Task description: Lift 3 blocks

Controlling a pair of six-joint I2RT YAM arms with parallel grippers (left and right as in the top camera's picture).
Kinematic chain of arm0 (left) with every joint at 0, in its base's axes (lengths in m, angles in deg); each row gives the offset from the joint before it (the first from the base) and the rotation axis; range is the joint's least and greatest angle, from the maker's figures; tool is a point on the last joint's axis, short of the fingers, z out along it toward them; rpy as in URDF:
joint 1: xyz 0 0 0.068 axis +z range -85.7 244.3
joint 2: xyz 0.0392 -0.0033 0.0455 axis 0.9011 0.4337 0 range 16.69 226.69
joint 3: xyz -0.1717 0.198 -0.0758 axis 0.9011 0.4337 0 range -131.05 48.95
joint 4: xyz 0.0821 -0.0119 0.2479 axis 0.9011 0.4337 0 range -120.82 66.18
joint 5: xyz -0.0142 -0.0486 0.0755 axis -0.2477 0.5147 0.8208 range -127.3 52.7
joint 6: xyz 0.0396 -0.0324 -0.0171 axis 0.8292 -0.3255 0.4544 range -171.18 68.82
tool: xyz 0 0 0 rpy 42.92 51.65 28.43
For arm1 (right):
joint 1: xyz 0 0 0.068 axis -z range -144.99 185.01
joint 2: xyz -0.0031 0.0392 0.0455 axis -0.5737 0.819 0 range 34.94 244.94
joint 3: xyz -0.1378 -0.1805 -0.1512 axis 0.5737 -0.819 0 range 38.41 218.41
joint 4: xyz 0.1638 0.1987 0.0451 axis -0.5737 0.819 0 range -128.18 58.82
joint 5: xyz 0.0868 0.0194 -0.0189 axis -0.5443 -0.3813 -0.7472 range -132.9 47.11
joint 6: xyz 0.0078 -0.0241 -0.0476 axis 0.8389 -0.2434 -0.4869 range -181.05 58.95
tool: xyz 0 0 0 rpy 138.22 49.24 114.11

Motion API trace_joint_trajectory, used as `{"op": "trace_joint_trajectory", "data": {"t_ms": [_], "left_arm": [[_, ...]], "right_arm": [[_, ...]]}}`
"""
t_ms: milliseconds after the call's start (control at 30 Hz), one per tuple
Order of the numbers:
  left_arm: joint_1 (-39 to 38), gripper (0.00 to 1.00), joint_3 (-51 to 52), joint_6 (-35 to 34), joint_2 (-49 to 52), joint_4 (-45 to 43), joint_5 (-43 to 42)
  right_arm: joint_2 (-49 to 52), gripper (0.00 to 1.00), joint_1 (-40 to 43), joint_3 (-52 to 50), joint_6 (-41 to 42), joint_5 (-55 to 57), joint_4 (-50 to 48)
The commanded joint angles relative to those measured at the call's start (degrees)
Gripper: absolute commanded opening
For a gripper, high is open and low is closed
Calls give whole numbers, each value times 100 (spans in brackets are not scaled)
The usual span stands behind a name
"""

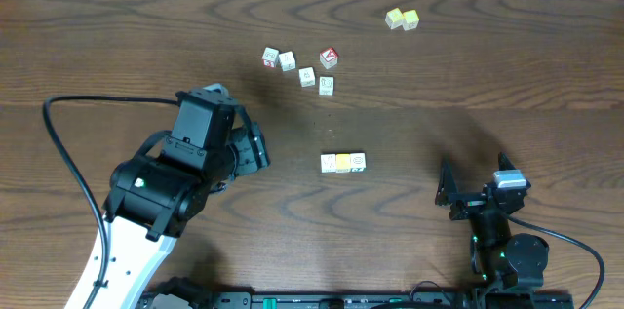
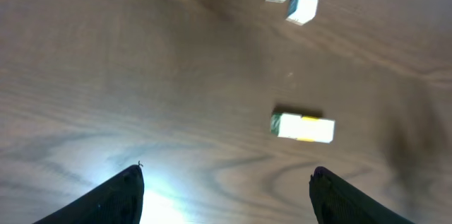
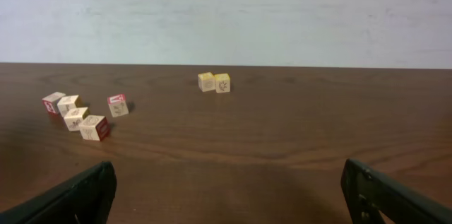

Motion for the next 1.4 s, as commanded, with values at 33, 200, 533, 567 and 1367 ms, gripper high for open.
{"op": "trace_joint_trajectory", "data": {"t_ms": [33, 200, 533, 567, 1367], "left_arm": [[192, 76, 105, 632, -577, 26, 133], [728, 76, 1207, 1106, -1609, -146, 107], [1438, 75, 3779, 2667, -4400, -2734, -616], [1508, 75, 3926, 2774, -4614, -2889, -673], [2079, 76, 6277, 4133, -6205, -5657, -1432]], "right_arm": [[-37, 99, 20, -9, -44, 57, 26], [-37, 99, 20, -9, -44, 57, 26], [-35, 99, 20, -9, -44, 57, 26], [-37, 99, 20, -9, -44, 57, 26], [-37, 99, 20, -9, -44, 57, 26]]}}
